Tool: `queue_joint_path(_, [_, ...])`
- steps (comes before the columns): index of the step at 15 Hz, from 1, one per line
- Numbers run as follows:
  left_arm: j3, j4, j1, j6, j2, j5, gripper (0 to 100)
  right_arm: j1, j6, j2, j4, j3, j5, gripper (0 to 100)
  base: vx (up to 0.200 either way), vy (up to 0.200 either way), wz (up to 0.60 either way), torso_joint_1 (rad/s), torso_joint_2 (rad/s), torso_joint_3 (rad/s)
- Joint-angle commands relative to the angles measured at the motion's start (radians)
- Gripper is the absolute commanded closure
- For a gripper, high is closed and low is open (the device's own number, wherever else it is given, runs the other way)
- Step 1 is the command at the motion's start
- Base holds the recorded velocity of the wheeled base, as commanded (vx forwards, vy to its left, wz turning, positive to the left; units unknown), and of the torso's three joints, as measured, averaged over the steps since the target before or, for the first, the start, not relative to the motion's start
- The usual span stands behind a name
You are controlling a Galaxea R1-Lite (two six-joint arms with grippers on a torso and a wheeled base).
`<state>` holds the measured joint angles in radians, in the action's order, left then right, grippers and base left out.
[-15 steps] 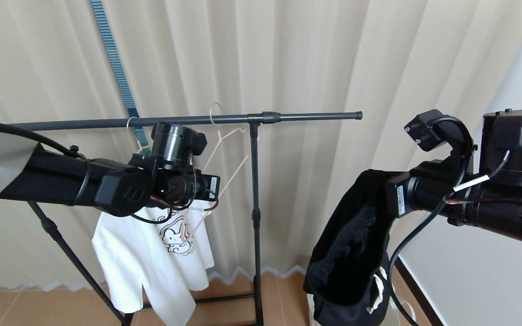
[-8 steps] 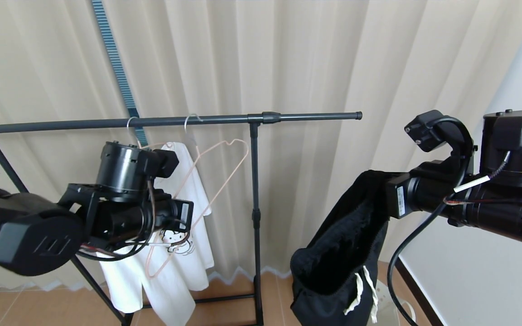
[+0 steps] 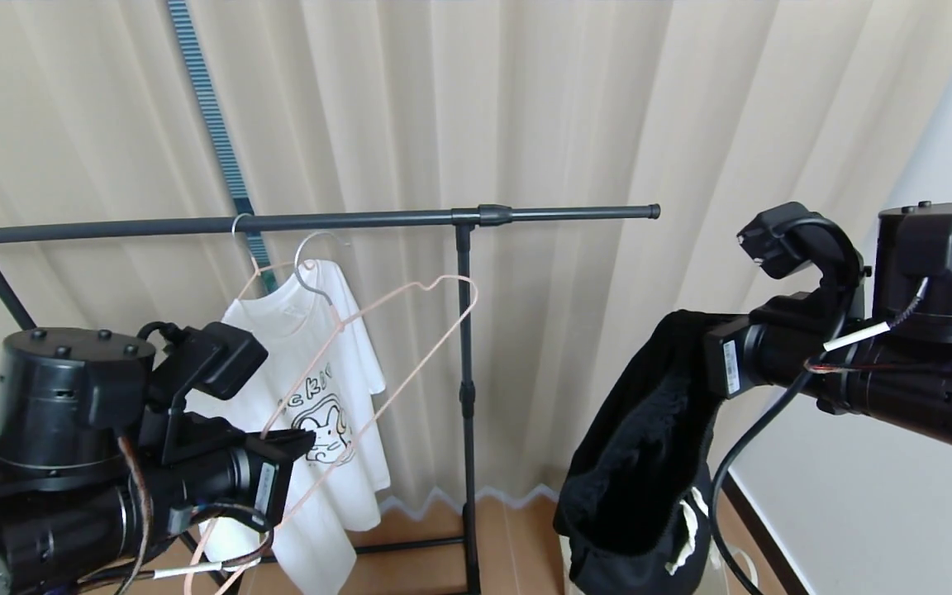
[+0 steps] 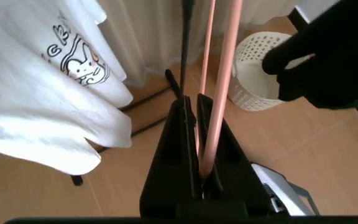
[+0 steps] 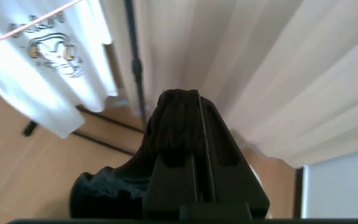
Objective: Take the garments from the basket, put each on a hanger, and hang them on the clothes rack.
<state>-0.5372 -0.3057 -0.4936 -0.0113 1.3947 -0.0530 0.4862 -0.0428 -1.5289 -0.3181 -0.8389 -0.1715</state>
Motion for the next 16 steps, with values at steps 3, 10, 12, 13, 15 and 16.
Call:
queue_joint_path(3, [0.080, -0.070, -0.094, -0.108, -0.065, 0.065, 100, 0.042, -0.057, -0.045, -0.012, -0.005, -0.230, 100, 0.000, 0.000, 0.00, 0.000, 0.00, 0.000])
queue_joint_path(10, [0.200, -0.325, -0.189, -0.177, 0.083, 0.068, 100, 0.063, -0.086, -0.120, -0.055, -0.019, -0.448, 100, 0.000, 0.000, 0.00, 0.000, 0.00, 0.000])
queue_joint_path(12, [0.229, -0.348, -0.209, -0.184, 0.079, 0.068, 100, 0.061, -0.086, -0.143, -0.055, -0.029, -0.473, 100, 0.000, 0.000, 0.00, 0.000, 0.00, 0.000])
queue_joint_path(13, [0.246, -0.357, -0.212, -0.185, 0.073, 0.068, 100, 0.060, -0.085, -0.155, -0.055, -0.034, -0.485, 100, 0.000, 0.000, 0.00, 0.000, 0.00, 0.000])
queue_joint_path(15, [0.270, -0.362, -0.212, -0.188, 0.060, 0.070, 100, 0.057, -0.086, -0.168, -0.068, -0.039, -0.496, 100, 0.000, 0.000, 0.00, 0.000, 0.00, 0.000])
queue_joint_path(16, [0.272, -0.362, -0.220, -0.188, 0.058, 0.070, 100, 0.051, -0.086, -0.169, -0.081, -0.040, -0.496, 100, 0.000, 0.000, 0.00, 0.000, 0.00, 0.000])
